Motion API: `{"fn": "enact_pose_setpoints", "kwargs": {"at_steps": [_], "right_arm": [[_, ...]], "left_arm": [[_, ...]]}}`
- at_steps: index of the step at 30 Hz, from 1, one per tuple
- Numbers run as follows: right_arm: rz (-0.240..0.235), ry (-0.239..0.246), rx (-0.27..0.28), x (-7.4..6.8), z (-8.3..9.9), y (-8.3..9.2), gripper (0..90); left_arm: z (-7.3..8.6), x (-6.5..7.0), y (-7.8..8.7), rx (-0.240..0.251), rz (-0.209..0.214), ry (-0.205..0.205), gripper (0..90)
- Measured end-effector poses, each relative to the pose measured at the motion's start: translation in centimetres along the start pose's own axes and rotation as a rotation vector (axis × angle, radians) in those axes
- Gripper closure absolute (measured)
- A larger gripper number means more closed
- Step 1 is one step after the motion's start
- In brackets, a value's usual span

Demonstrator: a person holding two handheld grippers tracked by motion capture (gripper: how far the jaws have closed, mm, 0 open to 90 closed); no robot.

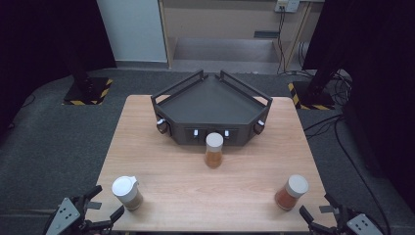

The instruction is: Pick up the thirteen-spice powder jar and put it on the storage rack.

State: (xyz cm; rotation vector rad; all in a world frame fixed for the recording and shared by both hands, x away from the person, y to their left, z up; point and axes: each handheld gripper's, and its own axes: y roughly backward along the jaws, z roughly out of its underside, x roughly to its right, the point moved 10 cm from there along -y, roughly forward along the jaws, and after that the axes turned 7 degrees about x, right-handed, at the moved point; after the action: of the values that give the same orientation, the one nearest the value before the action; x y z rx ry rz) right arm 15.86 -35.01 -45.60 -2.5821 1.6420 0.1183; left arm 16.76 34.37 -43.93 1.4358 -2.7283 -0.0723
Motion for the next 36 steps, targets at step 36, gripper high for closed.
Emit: {"fn": "enact_pose_setpoints", "kwargs": {"at_steps": [36], "right_arm": [[-0.007,0.057,-0.06,-1.2,0.3,-0.2,2.4]], "left_arm": [[0.4,0.0,0.8,-0.043,-0.033,0.004,1.4]]}}
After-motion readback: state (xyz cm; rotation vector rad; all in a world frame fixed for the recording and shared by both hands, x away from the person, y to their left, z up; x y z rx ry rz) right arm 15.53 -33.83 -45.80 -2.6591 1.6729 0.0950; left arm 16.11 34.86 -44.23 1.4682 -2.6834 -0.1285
